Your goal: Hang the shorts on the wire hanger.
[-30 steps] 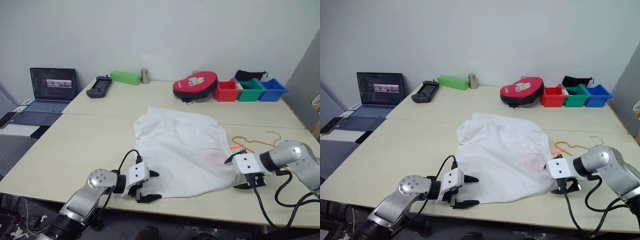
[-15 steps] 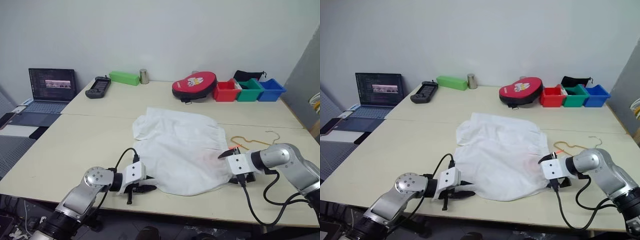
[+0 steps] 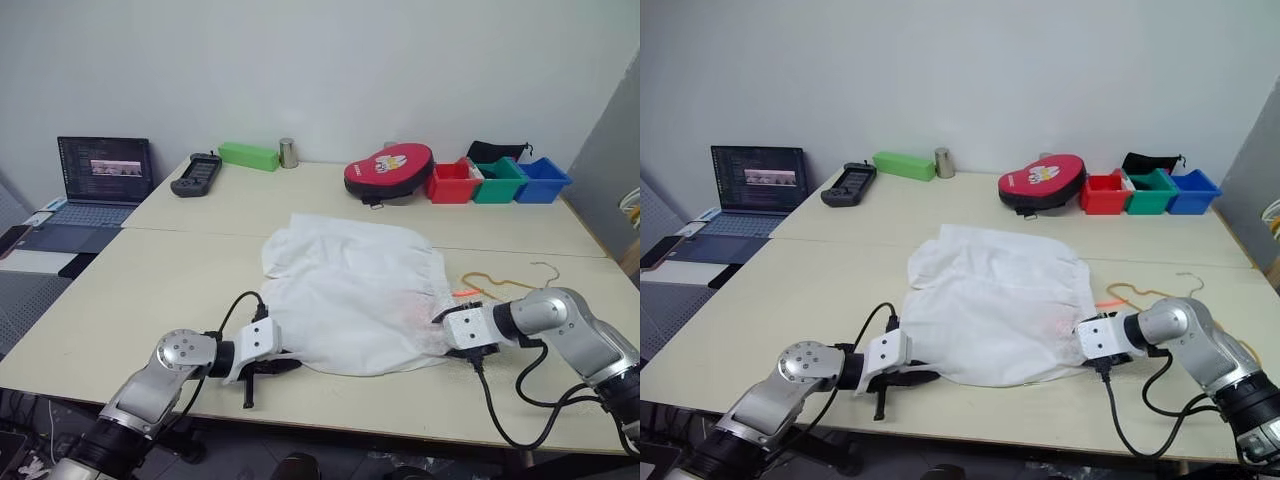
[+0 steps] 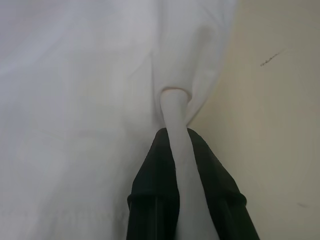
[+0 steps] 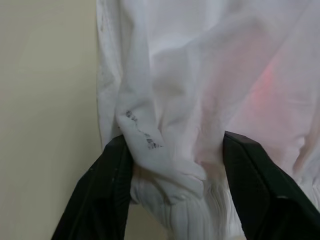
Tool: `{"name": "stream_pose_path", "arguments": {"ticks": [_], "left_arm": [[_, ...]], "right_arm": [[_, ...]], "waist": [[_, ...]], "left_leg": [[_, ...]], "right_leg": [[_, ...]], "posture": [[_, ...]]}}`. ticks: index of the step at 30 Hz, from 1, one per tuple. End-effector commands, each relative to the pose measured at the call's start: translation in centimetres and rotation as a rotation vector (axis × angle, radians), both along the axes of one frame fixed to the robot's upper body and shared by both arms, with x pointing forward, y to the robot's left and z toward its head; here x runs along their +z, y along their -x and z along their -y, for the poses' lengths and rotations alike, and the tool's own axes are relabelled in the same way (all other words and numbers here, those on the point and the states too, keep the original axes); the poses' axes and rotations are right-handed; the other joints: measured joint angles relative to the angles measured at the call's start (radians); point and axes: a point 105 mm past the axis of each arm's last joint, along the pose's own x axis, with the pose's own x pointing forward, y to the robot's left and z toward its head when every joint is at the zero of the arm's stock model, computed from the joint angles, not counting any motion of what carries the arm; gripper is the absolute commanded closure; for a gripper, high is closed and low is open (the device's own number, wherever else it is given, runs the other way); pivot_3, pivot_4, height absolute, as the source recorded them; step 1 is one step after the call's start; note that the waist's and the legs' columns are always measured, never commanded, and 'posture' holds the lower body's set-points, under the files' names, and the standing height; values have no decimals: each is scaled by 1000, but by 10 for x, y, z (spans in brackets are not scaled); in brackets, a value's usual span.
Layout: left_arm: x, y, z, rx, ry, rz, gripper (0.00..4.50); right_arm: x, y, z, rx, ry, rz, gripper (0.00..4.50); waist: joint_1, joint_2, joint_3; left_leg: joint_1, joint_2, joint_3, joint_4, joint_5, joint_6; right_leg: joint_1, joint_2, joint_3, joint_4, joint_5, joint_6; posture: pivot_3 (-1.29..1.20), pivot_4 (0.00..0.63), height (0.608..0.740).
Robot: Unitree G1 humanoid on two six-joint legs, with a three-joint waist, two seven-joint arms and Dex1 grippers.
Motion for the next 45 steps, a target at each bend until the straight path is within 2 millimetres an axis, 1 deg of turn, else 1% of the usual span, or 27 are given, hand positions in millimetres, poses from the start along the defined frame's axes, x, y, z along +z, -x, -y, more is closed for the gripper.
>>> {"name": "stream_pose_path", "arguments": {"ticks": [1, 7, 8, 11, 13, 17, 19, 21, 23, 24, 25, 27, 28, 29, 30, 31, 32, 33, 34, 35, 37, 38, 39, 40, 42, 43, 45], "left_arm": [[3, -7, -18, 48, -49, 16, 4500], [6, -9, -21, 44, -56, 21, 4500], [7, -10, -22, 43, -58, 23, 4500], [8, -8, -25, 34, -68, 14, 4500], [11, 1, -30, 1, -91, -29, 4500], [23, 30, -42, -106, -121, -167, 4500], [30, 38, -44, -136, -116, -220, 4500], [41, 40, -47, -160, -110, -264, 4500], [50, 37, -50, -175, -108, -298, 4500], [52, 32, -51, -169, -112, -298, 4500], [53, 17, -54, -145, -130, -249, 4500], [57, -29, -62, -50, -183, -84, 4500], [65, -63, -67, 45, -195, 30, 4500], [81, -103, -74, 182, -202, 183, 4500], [117, -154, -88, 426, -226, 426, 4500], [145, -181, -97, 584, -239, 588, 4500], [179, -198, -106, 724, -227, 726, 4500], [226, -207, -114, 857, -196, 903, 4500], [272, -208, -122, 986, -137, 1053, 4500], [310, -202, -128, 1079, -65, 1171, 4500], [360, -187, -138, 1186, 0, 1357, 4500], [376, -179, -140, 1210, 23, 1432, 4500], [385, -174, -142, 1222, 33, 1481, 4500], [389, -172, -142, 1214, 36, 1505, 4500], [384, -172, -141, 1185, 29, 1515, 4500], [365, -181, -138, 1133, -18, 1437, 4500], [313, -197, -136, 1049, -84, 1210, 4500]], "right_arm": [[11, -6, -5, 7, -21, 42, 2726], [10, 2, -12, -6, -67, 5, 4297], [10, 3, -13, -10, -74, 3, 4446], [12, 6, -16, -42, -102, -15, 4446], [16, 20, -18, -60, -126, -87, 4446], [20, 68, -19, -59, -114, -328, 4446], [24, 86, -20, -50, -104, -428, 4446], [31, 92, -25, -64, -127, -483, 4446], [37, 89, -28, -83, -144, -506, 4446], [38, 85, -28, -93, -149, -506, 4446], [41, 75, -28, -106, -159, -488, 4446], [49, 45, -29, -153, -196, -415, 4446], [56, 21, -28, -193, -222, -356, 4446], [67, -9, -27, -240, -255, -270, 4446], [90, -57, -24, -340, -320, -91, 4446], [107, -87, -23, -402, -361, 23, 4446], [131, -119, -22, -477, -410, 189, 4446], [167, -149, -21, -572, -509, 376, 4446], [210, -171, -18, -660, -604, 609, 4446], [249, -179, -17, -701, -673, 817, 4446], [299, -173, -22, -675, -787, 1090, 4446], [311, -167, -28, -629, -818, 1173, 4446], [314, -162, -36, -577, -846, 1213, 4446], [315, -158, -42, -532, -861, 1247, 4446], [300, -151, -55, -445, -859, 1261, 4446], [281, -151, -61, -418, -835, 1211, 4446], [242, -148, -72, -375, -803, 1078, 4446]], "waist": [[0, 0, 0], [0, 0, 0], [0, 0, 0], [0, 0, 0], [0, 0, 0], [2, 0, 0], [4, 1, 0], [3, 0, 1], [0, -2, 2], [-1, -2, 2], [-2, -2, 2], [-3, -1, 2], [-1, 0, 3], [0, -2, 6], [-1, -5, 7], [-2, -9, 8], [-1, -17, 14], [-4, -25, 14], [-11, -28, 14], [-13, -29, 13], [-9, -33, 10], [-6, -33, 9], [-4, -33, 3], [-2, -33, -2], [0, -33, -3], [1, -33, -3], [2, -32, -4]], "left_leg": [[0, 0, 0, 0, 0, 0], [0, 0, 0, 0, 0, 0], [0, 0, 0, 0, 0, 0], [0, 0, 0, 0, 0, 0], [0, 0, 0, 0, 0, 0], [-1, 0, -2, -1, -1, 2], [-2, 0, -2, 0, -2, 3], [-2, 0, -3, 0, -2, 3], [-1, 0, -3, 1, -2, 3], [-1, 1, -3, 1, -2, 3], [0, 1, -3, 1, -2, 3], [2, 0, -2, 1, -2, 3], [5, 0, -2, 0, -2, 3], [10, 0, -2, 0, -2, 3], [11, 0, -2, 0, -1, 3], [12, 0, -2, 0, -1, 3], [15, 1, -2, 1, -1, 2], [10, 2, -3, 0, 2, -2], [2, 3, -1, -1, 7, -11], [-5, 4, -1, -1, 8, -17], [-30, 1, 1, 1, 11, -38], [-37, 0, 5, 0, 12, -46], [-40, 0, 10, 0, 15, -52], [-40, -2, 15, -1, 16, -52], [-37, -4, 22, -5, 12, -46], [-37, -4, 23, -5, 9, -43], [-39, -5, 23, -5, 2, -46]], "right_leg": [[0, 0, 0, 0, 0, 0], [0, 0, 0, 0, 0, 0], [0, 0, 0, 0, 0, 0], [0, 0, 0, 0, 0, 0], [0, 0, 0, 0, 0, 0], [0, 0, -2, 0, -1, -1], [0, 0, -3, 0, -1, -1], [0, 0, -4, -1, -1, -1], [1, 0, -5, -1, -3, 1], [1, 1, -5, 0, -5, 3], [1, 2, -5, 0, -5, 3], [3, 2, -7, 0, -5, 3], [6, 2, -7, -1, -5, 3], [14, 2, -8, -1, -5, 3], [14, 3, -9, -1, -5, 3], [14, 4, -7, -2, -4, 3], [16, 5, -7, 0, -2, 1], [9, 7, -5, -2, 7, -5], [-3, 5, -2, 1, 11, -5], [-12, 2, -1, 3, 11, -6], [-44, -4, -1, 13, 10, -5], [-54, -11, -5, 16, 10, -5], [-58, -15, -8, 16, 10, -5], [-58, -18, -9, 16, 10, -5], [-55, -21, -9, 14, 9, -5], [-55, -22, -10, 12, 9, -5], [-52, -21, -14, 4, 9, -4]], "posture": [[341, 0, 740], [340, 0, 740], [339, 0, 740], [338, 0, 740], [341, 0, 740], [341, 0, 740], [340, 0, 740], [340, 0, 740], [336, 0, 740], [335, 0, 740], [332, 0, 740], [328, 0, 740], [330, 0, 740], [329, 0, 740], [329, 0, 740], [330, 0, 740], [331, 0, 740], [330, 0, 740], [331, 0, 740], [338, 0, 740], [347, 0, 740], [350, 0, 740], [355, 0, 740], [355, 0, 740], [361, 0, 740], [368, 0, 740], [378, 0, 740]]}}
